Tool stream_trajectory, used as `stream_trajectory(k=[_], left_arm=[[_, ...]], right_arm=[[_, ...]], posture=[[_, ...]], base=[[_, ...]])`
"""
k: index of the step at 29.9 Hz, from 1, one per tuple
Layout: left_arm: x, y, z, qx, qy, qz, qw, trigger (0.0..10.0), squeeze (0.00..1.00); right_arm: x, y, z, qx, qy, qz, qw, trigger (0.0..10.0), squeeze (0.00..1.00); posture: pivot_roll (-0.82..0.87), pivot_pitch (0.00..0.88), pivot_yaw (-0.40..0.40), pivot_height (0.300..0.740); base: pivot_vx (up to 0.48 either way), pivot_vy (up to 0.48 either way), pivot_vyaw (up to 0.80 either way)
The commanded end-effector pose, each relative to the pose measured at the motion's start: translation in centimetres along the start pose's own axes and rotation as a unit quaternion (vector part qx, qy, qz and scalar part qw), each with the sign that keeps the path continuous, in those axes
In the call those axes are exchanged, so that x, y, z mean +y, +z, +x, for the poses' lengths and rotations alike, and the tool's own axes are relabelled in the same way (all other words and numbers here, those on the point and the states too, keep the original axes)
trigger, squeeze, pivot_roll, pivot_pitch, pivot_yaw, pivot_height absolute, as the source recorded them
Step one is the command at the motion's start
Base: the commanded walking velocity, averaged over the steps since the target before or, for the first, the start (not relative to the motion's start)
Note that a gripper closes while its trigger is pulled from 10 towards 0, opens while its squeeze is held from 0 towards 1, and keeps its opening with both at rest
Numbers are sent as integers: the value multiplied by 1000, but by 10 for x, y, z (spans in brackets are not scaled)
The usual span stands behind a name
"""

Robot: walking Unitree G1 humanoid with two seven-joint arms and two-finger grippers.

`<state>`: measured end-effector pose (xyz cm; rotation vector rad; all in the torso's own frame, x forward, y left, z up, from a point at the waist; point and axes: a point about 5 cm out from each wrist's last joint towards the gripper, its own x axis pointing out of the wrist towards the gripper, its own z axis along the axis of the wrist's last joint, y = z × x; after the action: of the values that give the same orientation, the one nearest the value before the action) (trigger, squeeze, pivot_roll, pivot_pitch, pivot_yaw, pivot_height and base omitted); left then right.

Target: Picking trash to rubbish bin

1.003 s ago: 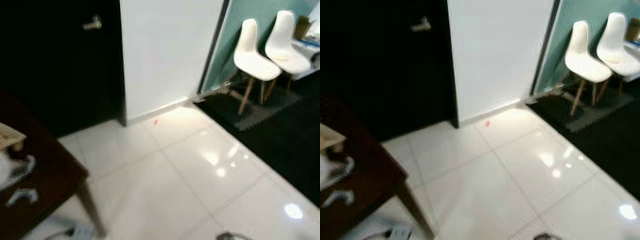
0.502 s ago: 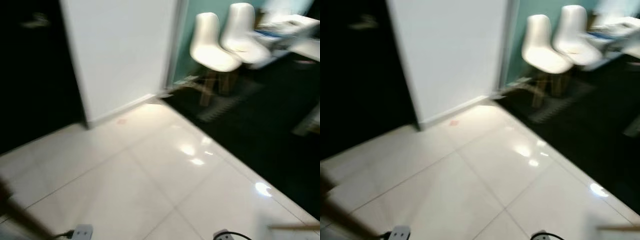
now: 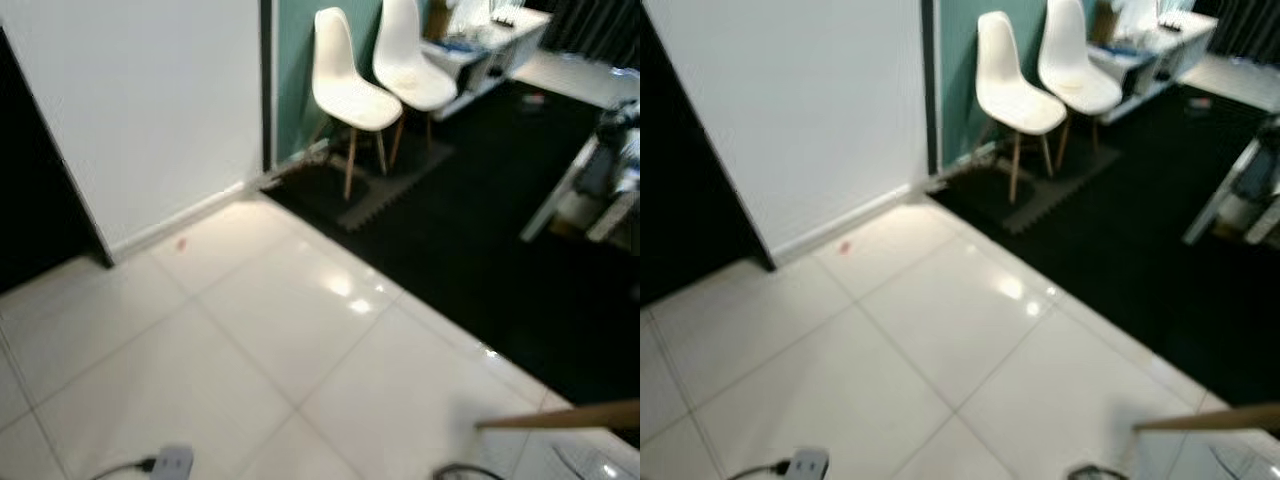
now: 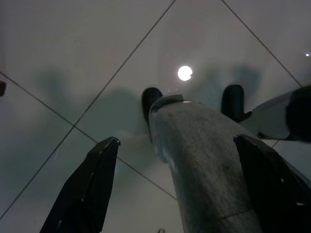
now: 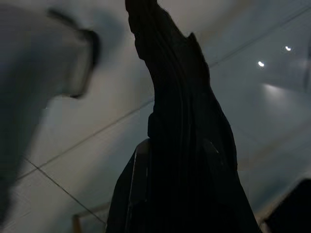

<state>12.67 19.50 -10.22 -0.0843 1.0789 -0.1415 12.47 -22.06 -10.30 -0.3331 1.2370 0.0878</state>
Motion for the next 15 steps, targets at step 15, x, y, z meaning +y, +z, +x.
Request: stream_trajectory(k=[15], left_arm=[[-6,-27,-3,51,-8,-22,998,10000,0]], right_arm=[[-6,-14,-1,25,-3,-2,1000,10000,0]], posture=[[-3,94,-23,740]], base=[[0,-43,-744]])
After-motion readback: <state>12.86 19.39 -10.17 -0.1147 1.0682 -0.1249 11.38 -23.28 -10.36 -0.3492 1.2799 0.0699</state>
